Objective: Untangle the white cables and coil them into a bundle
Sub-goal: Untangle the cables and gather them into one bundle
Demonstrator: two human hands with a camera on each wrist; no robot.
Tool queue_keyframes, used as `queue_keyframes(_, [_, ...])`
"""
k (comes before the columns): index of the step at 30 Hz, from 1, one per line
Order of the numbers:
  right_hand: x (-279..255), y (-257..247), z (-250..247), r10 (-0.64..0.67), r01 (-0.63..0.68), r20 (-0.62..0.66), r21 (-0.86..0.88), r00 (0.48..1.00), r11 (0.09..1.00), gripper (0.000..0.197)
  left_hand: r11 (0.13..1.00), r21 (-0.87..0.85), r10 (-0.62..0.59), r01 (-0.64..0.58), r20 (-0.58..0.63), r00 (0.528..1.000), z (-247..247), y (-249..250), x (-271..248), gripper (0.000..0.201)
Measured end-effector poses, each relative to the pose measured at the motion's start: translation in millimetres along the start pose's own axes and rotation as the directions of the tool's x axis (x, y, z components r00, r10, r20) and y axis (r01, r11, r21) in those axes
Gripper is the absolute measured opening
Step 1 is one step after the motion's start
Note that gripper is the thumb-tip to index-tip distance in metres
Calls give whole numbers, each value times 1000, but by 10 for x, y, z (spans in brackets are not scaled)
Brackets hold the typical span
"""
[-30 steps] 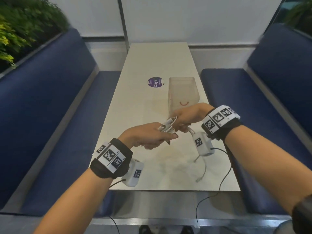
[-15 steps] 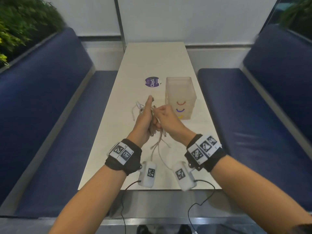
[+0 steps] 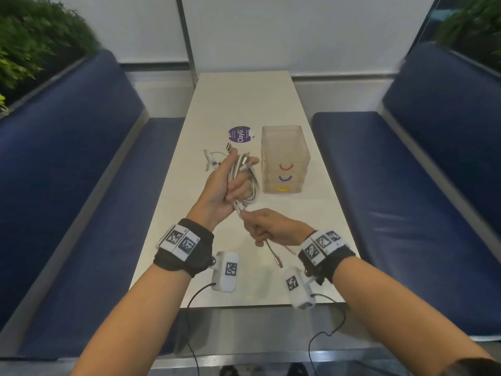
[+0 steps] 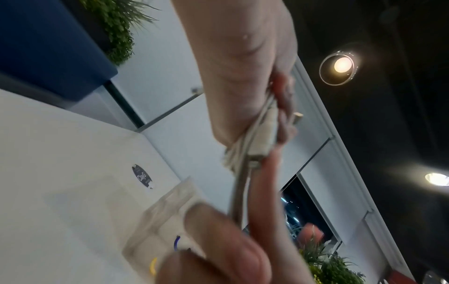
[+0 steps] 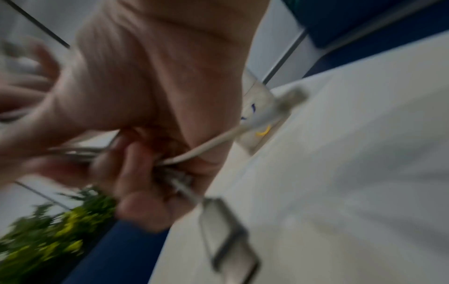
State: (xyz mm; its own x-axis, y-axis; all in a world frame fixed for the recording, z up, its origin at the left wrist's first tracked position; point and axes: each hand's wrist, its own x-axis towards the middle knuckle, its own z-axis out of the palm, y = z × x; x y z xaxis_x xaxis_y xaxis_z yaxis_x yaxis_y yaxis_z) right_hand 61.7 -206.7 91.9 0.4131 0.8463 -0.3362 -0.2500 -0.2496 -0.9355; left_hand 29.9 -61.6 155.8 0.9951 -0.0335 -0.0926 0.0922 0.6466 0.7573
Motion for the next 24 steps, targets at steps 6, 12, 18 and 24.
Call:
queue_keyframes(6, [-32, -188, -376, 238, -249, 268, 9, 934, 968, 15, 924, 314, -334, 218, 385, 860, 12, 83, -270, 44])
queue_keyframes(12, [-66, -440, -347, 293, -350, 272, 189, 917, 918, 49, 554, 811, -468, 189, 116, 876, 106, 56, -374, 36])
queue_keyframes(18, [14, -500, -187, 433, -473, 360, 26, 826, 880, 109, 229, 969, -582, 96, 57, 811, 215, -104, -340, 28])
queue_keyframes(24, [-3, -407, -289, 276, -385, 316, 365, 908, 847, 127, 51, 996, -575, 71, -29, 817, 88, -129, -251, 34])
